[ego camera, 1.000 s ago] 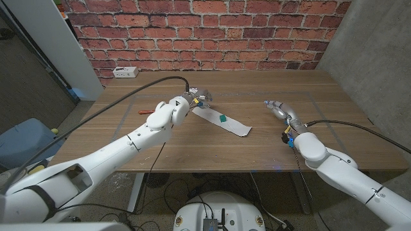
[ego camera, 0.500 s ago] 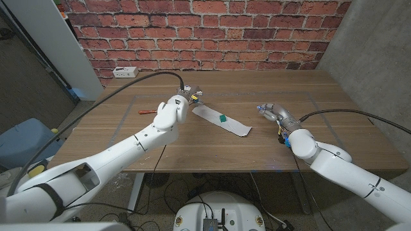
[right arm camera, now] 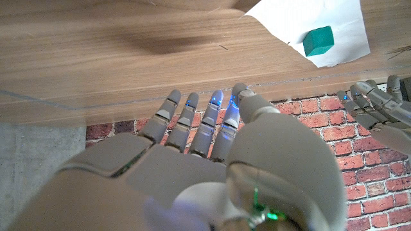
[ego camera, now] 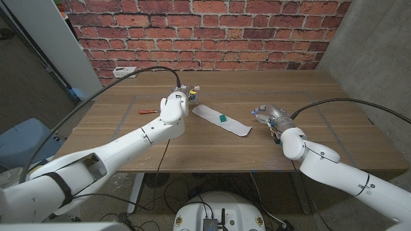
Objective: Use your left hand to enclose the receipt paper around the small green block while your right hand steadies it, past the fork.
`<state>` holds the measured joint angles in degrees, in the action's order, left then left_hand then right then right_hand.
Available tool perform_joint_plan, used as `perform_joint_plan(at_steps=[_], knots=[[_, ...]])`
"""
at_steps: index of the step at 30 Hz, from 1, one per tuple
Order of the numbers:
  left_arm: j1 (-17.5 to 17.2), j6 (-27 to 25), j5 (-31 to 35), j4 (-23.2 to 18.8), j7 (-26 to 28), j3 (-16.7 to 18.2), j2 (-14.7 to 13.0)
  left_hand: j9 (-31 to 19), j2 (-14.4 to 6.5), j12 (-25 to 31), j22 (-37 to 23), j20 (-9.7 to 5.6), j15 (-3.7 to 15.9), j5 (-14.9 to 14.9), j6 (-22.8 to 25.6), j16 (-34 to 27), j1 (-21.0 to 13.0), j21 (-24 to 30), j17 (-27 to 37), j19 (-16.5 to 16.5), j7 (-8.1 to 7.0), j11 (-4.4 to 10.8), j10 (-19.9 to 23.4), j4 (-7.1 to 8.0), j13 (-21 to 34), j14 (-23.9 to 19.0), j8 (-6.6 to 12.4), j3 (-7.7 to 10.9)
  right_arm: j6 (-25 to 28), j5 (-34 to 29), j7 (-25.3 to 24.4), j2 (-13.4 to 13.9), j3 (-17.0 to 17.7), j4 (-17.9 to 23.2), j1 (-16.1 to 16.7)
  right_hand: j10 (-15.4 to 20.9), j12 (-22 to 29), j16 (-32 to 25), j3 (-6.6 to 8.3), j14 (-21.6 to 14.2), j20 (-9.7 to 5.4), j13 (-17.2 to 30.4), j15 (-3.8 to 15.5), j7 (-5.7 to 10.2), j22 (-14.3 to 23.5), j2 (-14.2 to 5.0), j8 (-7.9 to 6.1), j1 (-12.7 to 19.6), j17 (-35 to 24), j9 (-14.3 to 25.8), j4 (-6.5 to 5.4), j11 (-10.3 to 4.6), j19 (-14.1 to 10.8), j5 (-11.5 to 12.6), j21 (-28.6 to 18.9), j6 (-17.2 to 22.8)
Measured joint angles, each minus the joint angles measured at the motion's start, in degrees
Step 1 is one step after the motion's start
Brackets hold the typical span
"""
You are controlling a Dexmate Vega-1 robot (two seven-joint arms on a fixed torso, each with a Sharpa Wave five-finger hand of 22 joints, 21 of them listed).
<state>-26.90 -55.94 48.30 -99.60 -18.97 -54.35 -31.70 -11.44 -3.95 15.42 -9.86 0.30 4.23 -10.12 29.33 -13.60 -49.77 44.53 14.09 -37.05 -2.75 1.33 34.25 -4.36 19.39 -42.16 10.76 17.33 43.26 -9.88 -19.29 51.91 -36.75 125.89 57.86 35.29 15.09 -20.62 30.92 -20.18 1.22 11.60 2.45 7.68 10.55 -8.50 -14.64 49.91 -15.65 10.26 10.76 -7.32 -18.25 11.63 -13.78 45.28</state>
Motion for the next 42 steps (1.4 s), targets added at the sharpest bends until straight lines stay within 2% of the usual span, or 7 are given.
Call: perform_joint_plan(at_steps=[6, 15, 21, 26, 33, 37, 42], knots=[[2.7, -4.5, -1.8, 1.7, -0.6, -2.6, 0.8, 0.0, 0.0, -0.7, 0.0, 0.0, 0.05, 0.0, -1.9, 0.2, 0.0, 0.0, -0.7, -0.6, 0.18, -0.15, -0.2, -0.58, -0.3, 0.1, 0.0, 0.44, 4.0, -4.2, 2.0, 0.2, -3.0, 1.5, -1.8, 2.7, 0.6, -1.7, 0.0, -0.7, -0.71, 0.3, -0.11, 0.88, 0.0, -0.06, -0.21, 4.4, -1.3, 0.0, 0.0, -1.9, -0.7, 0.0, 0.0, 3.3], [4.2, -6.7, -6.8, 3.5, 2.7, -3.7, 1.7, -0.2, -1.2, -1.3, 0.0, -0.33, -0.7, 0.0, -4.9, 0.7, -1.2, 0.0, -1.9, -1.8, 1.21, -1.25, -1.2, -2.07, -0.3, 1.1, 0.0, 1.94, 7.7, -8.1, 4.8, 0.3, -6.0, 2.8, -3.6, 4.7, 0.8, -3.5, -1.04, -2.0, -0.92, 0.3, 0.01, 0.52, 0.0, 0.27, -0.21, 6.3, -2.8, 0.0, -0.57, -1.07, -0.9, -0.4, -0.2, 5.2], [4.2, -6.7, -12.0, 4.5, 7.0, -2.6, 2.4, -0.2, -2.5, -1.3, 0.3, -1.07, 0.2, 0.0, -5.9, 0.7, -2.5, 0.0, -2.4, -4.1, 2.23, -1.86, -0.6, -3.16, -0.3, -0.7, 0.0, 3.36, 8.6, -9.3, 5.7, 0.2, -6.6, 3.2, -3.9, 4.9, 0.8, -3.8, -1.66, -2.0, -0.92, 0.3, 0.01, 0.52, 0.3, 0.27, -0.19, 6.3, -3.2, 0.0, -0.73, -0.86, -0.9, -0.4, -0.2, 5.2], [4.1, -5.8, -16.1, 5.3, 9.8, -2.2, 2.8, -0.2, -2.6, -1.3, 0.3, -1.55, 0.48, 0.0, -6.2, 0.7, -3.2, 0.0, -2.8, -5.0, 2.46, -2.08, -0.4, -3.65, -0.1, -1.6, 0.0, 3.85, 8.8, -9.8, 6.1, 0.1, -6.6, 3.4, -3.8, 4.9, 0.8, -4.2, -1.98, -2.0, -0.92, 0.3, 0.01, 0.52, 0.3, 0.58, 0.27, 6.6, -3.7, 0.0, -1.06, -0.86, -0.9, -0.4, -0.2, 5.2], [5.3, -4.7, -20.4, 6.7, 12.3, -3.6, 3.1, -0.2, -1.4, -1.7, 0.3, -2.05, 0.77, 0.0, -6.1, 0.7, -5.4, 0.0, -3.2, -5.5, 2.46, -1.68, -0.9, -4.91, 0.0, -1.9, 0.21, 5.11, 8.8, -10.0, 6.1, 0.1, -5.9, 3.7, -3.0, 4.9, 0.8, -4.7, -2.6, -2.0, -0.92, 0.3, 0.01, 0.51, 0.3, 0.58, 0.27, 6.6, -4.2, 0.0, -1.24, -0.86, -0.9, -0.4, -0.4, 5.2], [6.2, -3.9, -22.0, 7.3, 12.9, -4.8, 3.0, -0.2, -0.4, -2.1, 0.3, -2.38, 0.21, 0.0, -5.1, 1.9, -7.4, -0.7, -3.4, -5.2, 0.71, -1.62, -2.5, -5.81, 0.2, 0.4, 0.7, 5.67, 8.7, -10.0, 6.1, 0.1, -5.4, 3.9, -2.6, 4.9, 0.8, -4.9, -2.92, -2.0, -0.92, 0.3, 0.01, 0.51, 0.3, 0.58, 0.71, 6.6, -4.5, 0.0, -1.27, -0.86, -0.9, -0.4, -0.4, 5.2], [7.4, -2.7, -23.9, 8.0, 13.2, -6.7, 2.7, 0.0, 0.7, -2.6, 0.1, -2.68, -0.56, 0.0, -3.6, 2.2, -9.6, -1.3, -3.1, -4.9, -2.11, -1.86, -3.5, -5.85, 0.4, 2.8, 0.94, 5.71, 8.2, -9.5, 5.9, 0.1, -4.5, 4.0, -1.8, 4.9, 0.8, -5.4, -3.45, -2.7, -0.92, 0.3, -0.01, 0.51, 0.3, 0.58, 0.71, 6.6, -5.0, 0.0, -1.64, -0.86, -0.9, -0.4, -0.4, 5.2]])
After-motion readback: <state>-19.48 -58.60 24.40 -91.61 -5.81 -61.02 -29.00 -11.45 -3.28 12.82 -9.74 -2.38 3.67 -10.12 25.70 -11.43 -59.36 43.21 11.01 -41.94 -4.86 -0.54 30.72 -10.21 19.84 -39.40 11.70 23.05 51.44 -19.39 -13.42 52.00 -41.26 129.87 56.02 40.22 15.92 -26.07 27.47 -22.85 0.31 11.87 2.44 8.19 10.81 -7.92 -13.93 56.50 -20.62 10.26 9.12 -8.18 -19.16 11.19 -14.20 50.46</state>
